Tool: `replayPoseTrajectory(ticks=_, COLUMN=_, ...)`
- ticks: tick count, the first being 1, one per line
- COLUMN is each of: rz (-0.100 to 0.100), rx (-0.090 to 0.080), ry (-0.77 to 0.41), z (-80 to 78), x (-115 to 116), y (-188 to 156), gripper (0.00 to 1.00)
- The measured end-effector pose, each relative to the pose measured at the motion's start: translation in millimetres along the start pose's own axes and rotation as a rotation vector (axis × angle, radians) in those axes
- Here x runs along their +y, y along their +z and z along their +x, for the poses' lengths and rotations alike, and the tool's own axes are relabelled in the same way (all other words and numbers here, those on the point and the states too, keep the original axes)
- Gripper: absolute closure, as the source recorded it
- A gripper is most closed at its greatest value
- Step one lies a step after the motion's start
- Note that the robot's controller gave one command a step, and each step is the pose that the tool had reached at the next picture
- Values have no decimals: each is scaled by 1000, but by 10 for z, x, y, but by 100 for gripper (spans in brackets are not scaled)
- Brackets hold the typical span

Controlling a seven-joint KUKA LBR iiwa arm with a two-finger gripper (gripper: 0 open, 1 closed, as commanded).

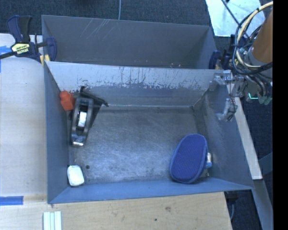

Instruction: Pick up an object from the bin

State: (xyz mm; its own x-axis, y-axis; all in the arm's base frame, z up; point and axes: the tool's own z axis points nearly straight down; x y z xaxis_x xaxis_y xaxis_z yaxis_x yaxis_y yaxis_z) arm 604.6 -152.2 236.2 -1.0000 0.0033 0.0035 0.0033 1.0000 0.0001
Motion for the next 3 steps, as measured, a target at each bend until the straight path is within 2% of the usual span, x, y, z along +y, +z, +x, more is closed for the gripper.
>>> replayPoseTrajectory(ticks=1, rz=8, rx=-16, ry=-381, z=547, x=184, y=1636, gripper=0)
replayPoseTrajectory(ticks=2, rz=2, rx=-7, ry=-734, z=1097, x=603, y=1355, gripper=0)
replayPoseTrajectory(ticks=3, rz=5, rx=-9, ry=-858, z=736, x=261, y=1360, gripper=0)
